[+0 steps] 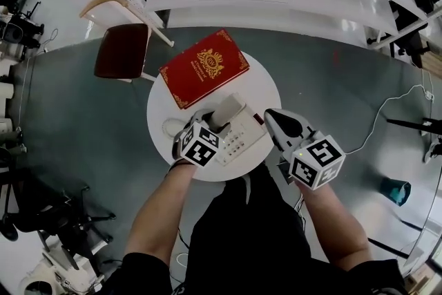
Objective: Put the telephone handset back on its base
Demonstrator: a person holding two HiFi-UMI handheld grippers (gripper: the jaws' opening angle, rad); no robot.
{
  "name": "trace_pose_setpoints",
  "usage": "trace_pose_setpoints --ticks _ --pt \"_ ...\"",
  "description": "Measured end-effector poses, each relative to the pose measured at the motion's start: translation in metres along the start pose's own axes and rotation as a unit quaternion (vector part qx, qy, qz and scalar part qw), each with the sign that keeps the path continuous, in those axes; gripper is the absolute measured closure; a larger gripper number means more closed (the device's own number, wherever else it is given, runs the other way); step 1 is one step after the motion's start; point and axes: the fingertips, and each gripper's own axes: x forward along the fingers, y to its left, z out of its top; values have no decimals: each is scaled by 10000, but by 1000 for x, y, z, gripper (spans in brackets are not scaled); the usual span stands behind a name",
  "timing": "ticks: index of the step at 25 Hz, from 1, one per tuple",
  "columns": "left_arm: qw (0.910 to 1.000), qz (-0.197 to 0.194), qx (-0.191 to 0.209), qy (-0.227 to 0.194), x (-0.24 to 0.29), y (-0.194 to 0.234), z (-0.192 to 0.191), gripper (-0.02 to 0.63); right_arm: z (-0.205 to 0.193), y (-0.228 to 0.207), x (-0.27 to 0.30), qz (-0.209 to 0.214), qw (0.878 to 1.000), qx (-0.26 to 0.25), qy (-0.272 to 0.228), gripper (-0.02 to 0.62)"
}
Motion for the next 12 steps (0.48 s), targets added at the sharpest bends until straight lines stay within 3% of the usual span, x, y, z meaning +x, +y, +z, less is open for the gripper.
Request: trace_pose_setpoints --ticks 12 --pt "9984 -134 63 550 17 -2 -15 396 6 -8 -2 -127 9997 -188 27 589"
